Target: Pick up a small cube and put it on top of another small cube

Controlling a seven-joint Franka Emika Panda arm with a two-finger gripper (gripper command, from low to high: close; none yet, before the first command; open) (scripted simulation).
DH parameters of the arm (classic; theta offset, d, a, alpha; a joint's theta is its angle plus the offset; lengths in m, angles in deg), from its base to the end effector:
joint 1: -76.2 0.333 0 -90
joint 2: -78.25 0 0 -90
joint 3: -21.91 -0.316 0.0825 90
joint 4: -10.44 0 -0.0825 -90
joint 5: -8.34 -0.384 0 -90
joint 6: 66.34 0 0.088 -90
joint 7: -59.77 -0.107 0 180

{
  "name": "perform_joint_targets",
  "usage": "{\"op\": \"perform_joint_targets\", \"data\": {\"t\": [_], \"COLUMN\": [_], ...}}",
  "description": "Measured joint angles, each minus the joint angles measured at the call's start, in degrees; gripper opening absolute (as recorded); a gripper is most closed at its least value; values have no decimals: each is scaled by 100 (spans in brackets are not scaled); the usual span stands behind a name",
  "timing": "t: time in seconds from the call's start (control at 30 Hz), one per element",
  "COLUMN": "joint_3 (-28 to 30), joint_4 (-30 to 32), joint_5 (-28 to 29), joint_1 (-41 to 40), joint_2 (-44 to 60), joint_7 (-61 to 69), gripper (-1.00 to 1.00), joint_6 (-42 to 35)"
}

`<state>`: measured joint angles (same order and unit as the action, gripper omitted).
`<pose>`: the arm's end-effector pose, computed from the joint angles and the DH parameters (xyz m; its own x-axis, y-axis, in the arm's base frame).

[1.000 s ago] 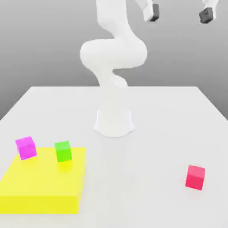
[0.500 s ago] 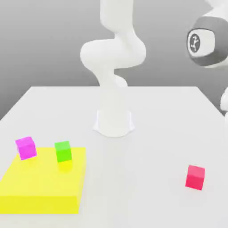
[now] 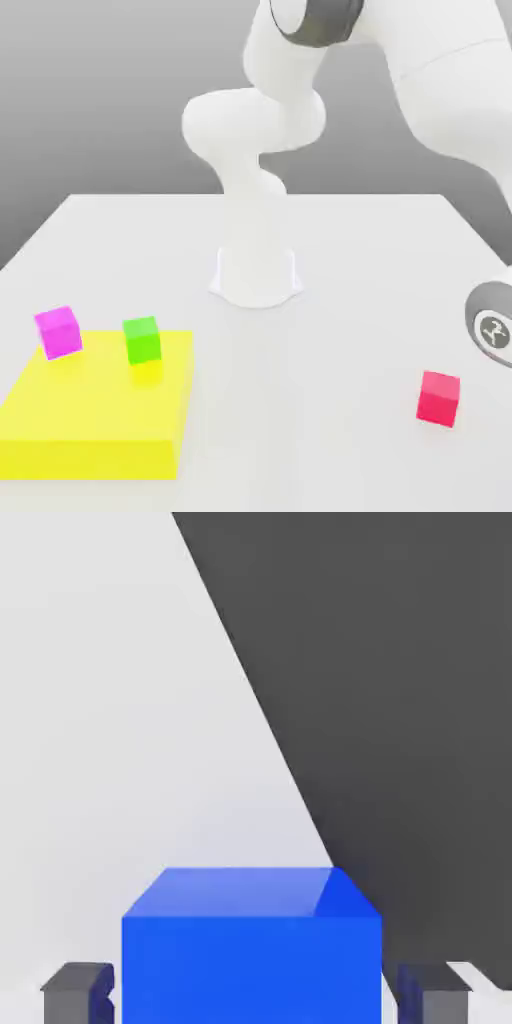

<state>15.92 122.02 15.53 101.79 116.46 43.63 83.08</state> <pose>0.5210 0.3224 0.1345 0.9375 0.3480 -0.0005 0.3480 -0.9375 -0.0008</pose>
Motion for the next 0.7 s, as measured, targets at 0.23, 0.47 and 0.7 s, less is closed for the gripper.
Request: {"op": "perform_joint_targets", "data": {"t": [0.23, 0.47, 0.7], "joint_3": [-36, 829, 1803], "joint_4": [200, 1157, 2231], "joint_5": [-119, -214, -119], "joint_1": [-96, -919, -1776], "joint_2": [-681, -1920, -3143], "joint_7": [71, -130, -482], "gripper": [-100, -100, -100], "joint_6": [-479, -676, -790]}}
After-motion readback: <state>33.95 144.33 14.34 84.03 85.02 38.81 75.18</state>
